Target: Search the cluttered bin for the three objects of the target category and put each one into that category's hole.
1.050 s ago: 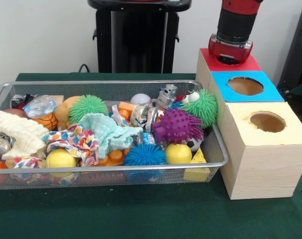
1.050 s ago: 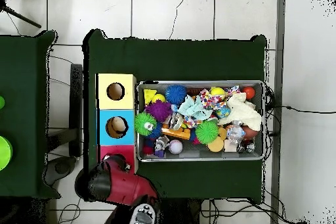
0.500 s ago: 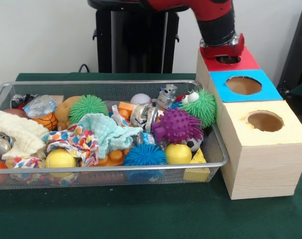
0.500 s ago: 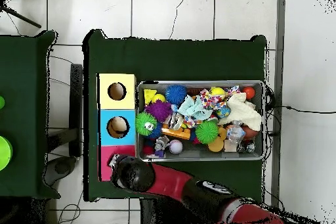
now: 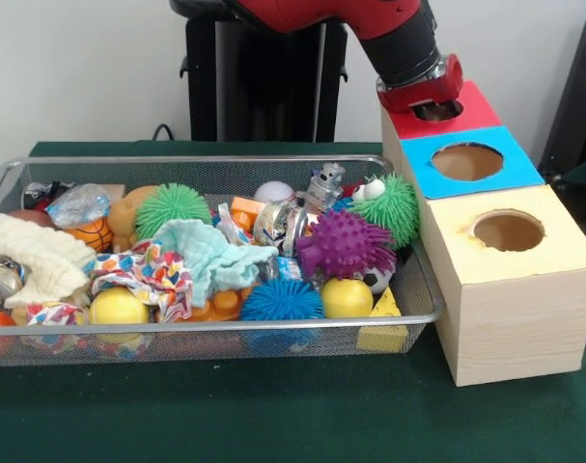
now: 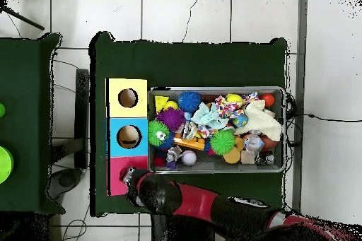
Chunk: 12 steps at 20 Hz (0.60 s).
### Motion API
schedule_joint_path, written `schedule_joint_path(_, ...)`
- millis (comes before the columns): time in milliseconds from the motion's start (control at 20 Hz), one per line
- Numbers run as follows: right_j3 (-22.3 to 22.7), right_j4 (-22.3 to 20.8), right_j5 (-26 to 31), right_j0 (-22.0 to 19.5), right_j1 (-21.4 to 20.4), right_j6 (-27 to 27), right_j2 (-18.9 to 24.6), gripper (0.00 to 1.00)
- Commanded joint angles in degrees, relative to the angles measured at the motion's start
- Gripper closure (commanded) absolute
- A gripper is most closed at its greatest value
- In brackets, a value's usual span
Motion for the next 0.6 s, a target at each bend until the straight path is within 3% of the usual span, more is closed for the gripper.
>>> schedule_joint_path(50,-5.13,-0.22,-11.75,6.23,16.99,18.87,11.61,0.00)
schedule_joint_path(100,-4.85,-0.12,-13.20,7.14,16.26,19.57,11.04,0.00)
schedule_joint_path(150,-4.41,0.37,-14.99,8.39,14.79,20.31,10.16,1.00)
schedule_joint_path(300,-3.98,0.86,-17.57,10.72,12.70,21.13,8.59,1.00)
schedule_joint_path(600,-4.94,-0.04,-18.83,12.54,15.86,20.14,7.09,1.00)
